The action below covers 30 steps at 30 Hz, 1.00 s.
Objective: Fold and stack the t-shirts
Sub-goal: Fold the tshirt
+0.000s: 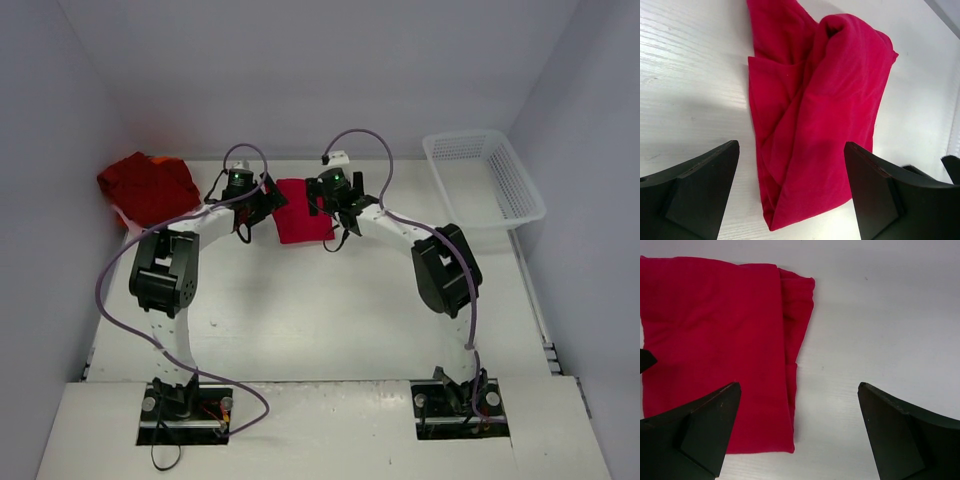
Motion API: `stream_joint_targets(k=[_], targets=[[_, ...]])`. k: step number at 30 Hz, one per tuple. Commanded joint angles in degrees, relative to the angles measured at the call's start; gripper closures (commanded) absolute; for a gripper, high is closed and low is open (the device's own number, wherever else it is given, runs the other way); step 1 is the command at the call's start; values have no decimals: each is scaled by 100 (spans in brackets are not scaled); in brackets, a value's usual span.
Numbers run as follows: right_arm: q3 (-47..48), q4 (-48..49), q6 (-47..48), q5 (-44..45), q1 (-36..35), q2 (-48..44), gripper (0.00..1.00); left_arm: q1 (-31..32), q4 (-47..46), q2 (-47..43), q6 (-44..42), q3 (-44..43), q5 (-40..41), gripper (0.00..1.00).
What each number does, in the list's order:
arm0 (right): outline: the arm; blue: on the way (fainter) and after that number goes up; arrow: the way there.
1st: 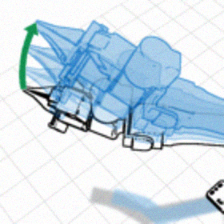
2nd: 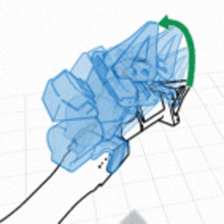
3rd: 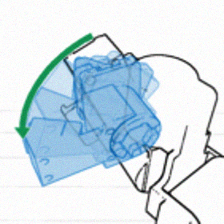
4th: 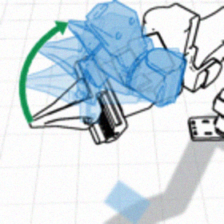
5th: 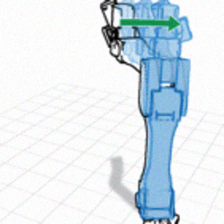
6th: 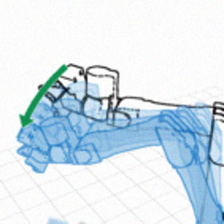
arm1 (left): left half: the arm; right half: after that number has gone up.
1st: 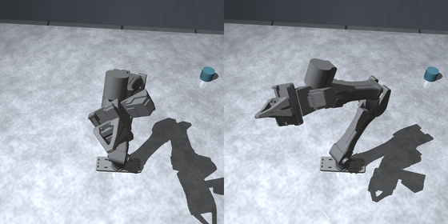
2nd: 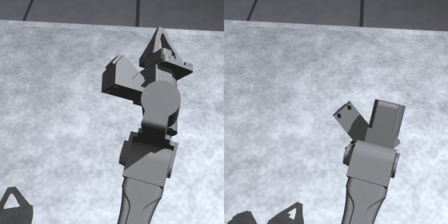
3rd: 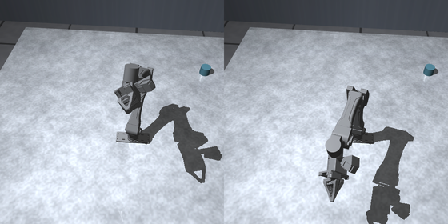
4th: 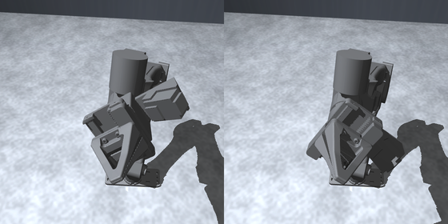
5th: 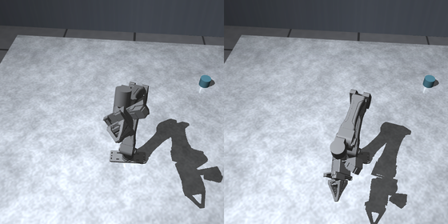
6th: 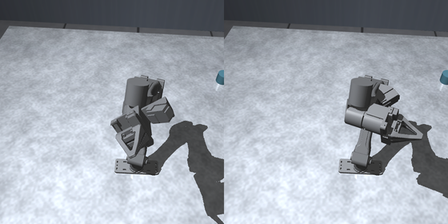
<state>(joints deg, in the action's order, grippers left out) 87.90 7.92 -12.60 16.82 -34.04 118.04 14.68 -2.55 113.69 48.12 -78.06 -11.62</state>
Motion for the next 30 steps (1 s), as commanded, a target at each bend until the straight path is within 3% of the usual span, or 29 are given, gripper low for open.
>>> stream_joint_targets(k=[1,22,30], targets=[[482,245,82,85,38,105,0,-88,-115,-251,-127,-86,133,20],[720,218,275,216,38,1010,0,-255,-853,57,163,142,-271,20],[843,-1,820,1042,-155,1353,0,-255,-1020,127,233,204,-324,20]])
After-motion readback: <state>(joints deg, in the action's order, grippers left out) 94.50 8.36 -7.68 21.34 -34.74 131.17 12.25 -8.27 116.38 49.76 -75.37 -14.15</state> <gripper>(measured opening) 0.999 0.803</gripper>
